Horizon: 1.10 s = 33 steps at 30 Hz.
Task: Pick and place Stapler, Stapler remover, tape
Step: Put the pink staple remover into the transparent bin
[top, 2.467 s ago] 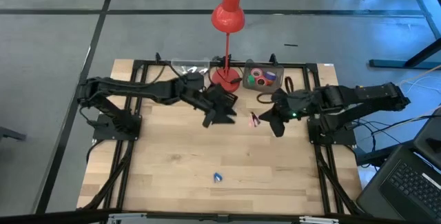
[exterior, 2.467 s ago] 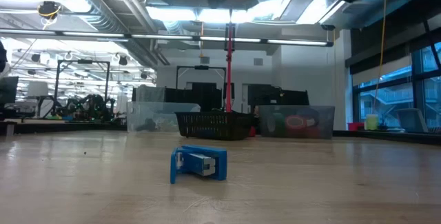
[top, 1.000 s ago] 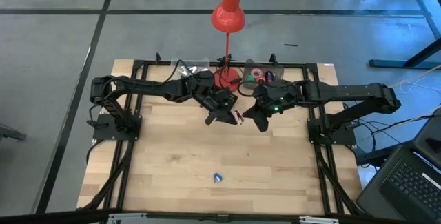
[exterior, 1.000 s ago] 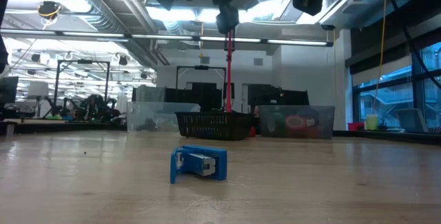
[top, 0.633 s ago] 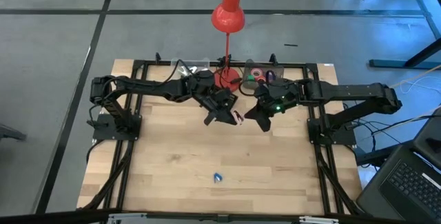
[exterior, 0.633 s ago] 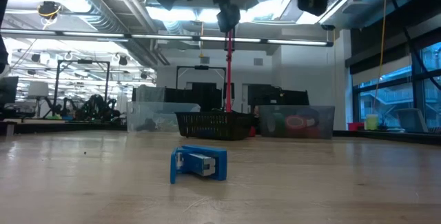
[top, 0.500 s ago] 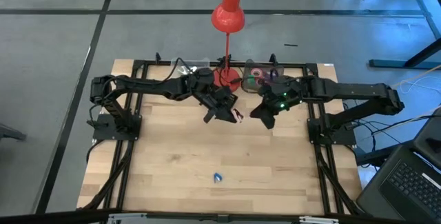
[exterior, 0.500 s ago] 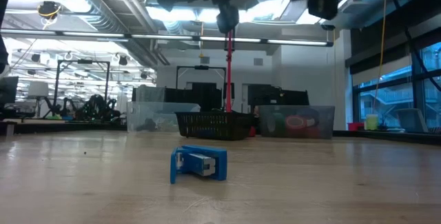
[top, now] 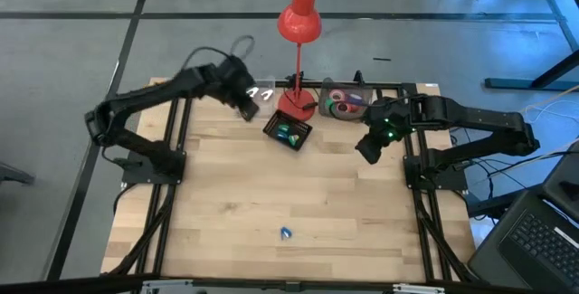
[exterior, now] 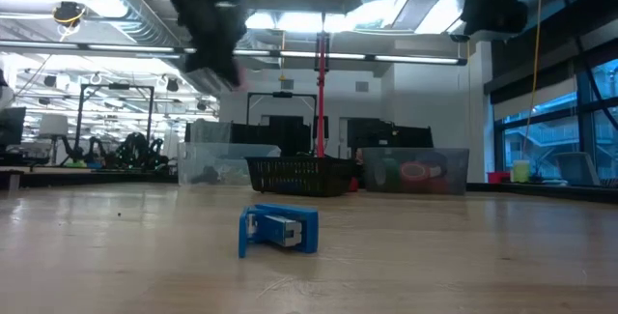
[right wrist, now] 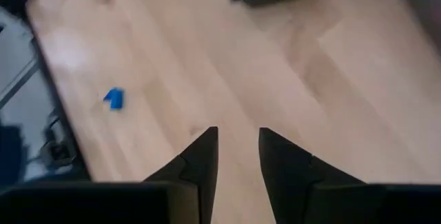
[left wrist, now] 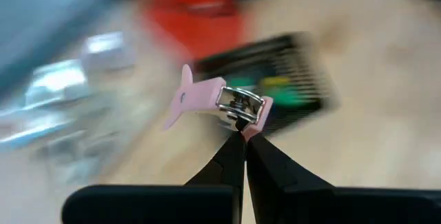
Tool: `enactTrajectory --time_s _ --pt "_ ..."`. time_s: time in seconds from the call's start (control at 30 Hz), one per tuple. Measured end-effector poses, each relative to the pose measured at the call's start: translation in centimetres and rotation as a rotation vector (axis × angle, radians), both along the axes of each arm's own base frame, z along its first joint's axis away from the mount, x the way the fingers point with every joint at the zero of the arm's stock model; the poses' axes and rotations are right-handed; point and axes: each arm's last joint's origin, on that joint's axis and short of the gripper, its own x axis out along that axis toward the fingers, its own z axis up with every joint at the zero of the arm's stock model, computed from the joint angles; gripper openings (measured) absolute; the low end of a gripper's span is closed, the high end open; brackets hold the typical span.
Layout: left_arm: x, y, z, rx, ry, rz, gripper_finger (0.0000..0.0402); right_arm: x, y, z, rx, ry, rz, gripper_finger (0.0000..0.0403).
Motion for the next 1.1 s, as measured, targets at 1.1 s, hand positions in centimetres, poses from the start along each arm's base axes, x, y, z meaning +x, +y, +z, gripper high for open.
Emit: enactTrajectory --time_s 1.1 --pt "5.1 13.8 -12.6 -0.128 0.510 -0.335 0.0008 0.2 -1.7 0.2 -0.073 -0.035 -0.114 0.0105"
